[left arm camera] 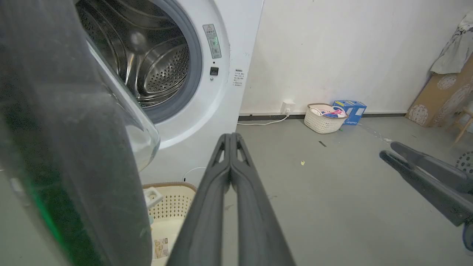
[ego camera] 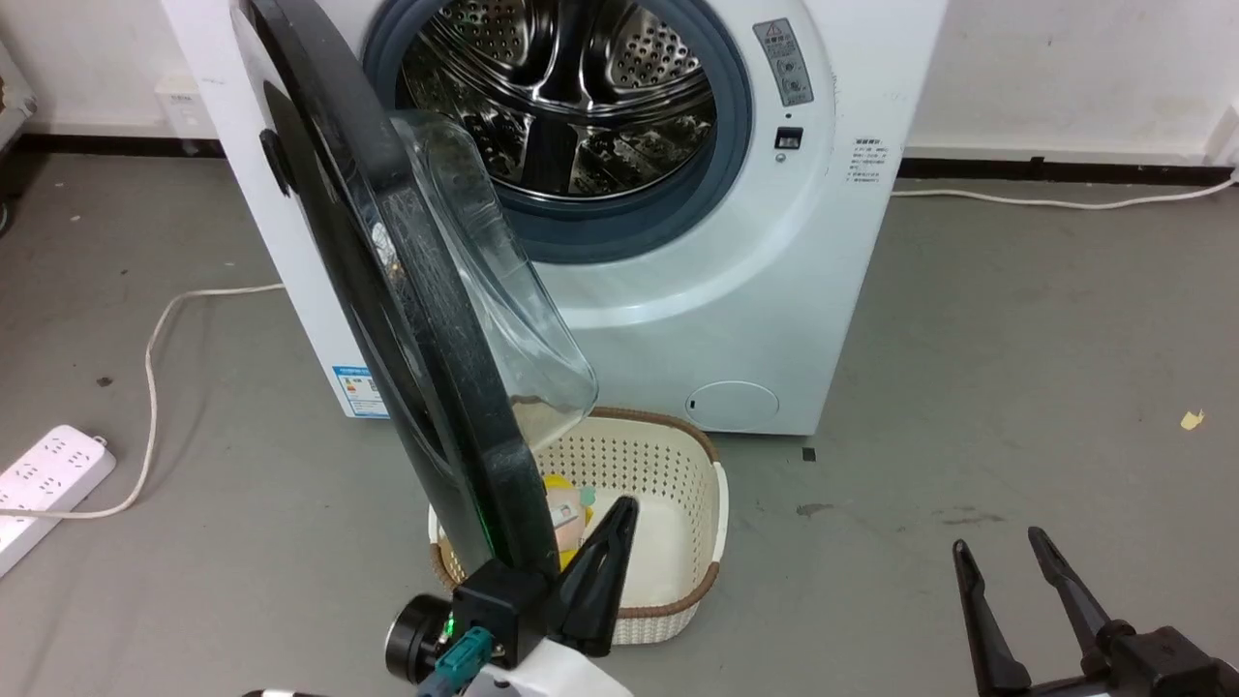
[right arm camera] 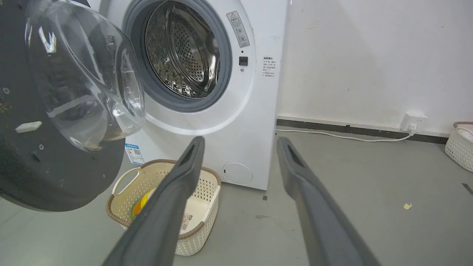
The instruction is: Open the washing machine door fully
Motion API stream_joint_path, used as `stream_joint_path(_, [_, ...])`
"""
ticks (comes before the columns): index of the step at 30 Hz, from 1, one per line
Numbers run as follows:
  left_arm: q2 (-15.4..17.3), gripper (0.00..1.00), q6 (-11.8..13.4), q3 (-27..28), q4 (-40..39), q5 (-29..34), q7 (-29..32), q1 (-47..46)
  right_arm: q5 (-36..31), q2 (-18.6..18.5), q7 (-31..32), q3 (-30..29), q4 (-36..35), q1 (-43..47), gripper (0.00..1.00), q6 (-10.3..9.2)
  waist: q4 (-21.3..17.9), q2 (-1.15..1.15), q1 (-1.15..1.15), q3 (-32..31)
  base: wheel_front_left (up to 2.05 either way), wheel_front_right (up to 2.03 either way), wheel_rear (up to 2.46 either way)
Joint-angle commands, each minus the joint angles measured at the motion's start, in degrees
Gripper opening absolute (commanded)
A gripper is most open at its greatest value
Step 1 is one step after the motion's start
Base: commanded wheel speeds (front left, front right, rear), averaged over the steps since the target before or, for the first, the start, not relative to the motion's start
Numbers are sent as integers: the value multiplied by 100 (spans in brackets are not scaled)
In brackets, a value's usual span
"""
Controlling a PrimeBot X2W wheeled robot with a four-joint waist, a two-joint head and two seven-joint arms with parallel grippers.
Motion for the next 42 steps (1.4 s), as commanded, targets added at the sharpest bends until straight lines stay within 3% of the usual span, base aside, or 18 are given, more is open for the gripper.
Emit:
stream_joint_path(1, [14, 0, 59, 37, 147, -50, -17, -97, 42, 29, -26, 13, 20, -13, 100, 5, -2, 0, 0, 30, 0, 0, 0])
stream_joint_path(8, [61, 0, 176, 395, 961, -230, -376, -332, 121, 29, -26, 8, 115, 14, 100, 5, 186, 0, 0, 49, 0, 0, 0])
stream_joint_path(24, [312, 0, 292, 680, 1081, -478, -419, -57, 305, 29, -26, 208, 189, 125, 100, 5, 1176, 0, 0, -249, 0, 0, 0])
stream_joint_path(32, [775, 0, 459, 1245, 1004, -654, -281, -229, 293, 29, -26, 315, 196, 142, 100, 5, 1553, 0, 0, -108, 0, 0, 0])
stream_joint_path(42, [1586, 0, 428, 2072, 1194, -981, -67, -899, -28, 29, -26, 301, 114, -105, 100, 5, 1619, 0, 0, 683, 0, 0, 0])
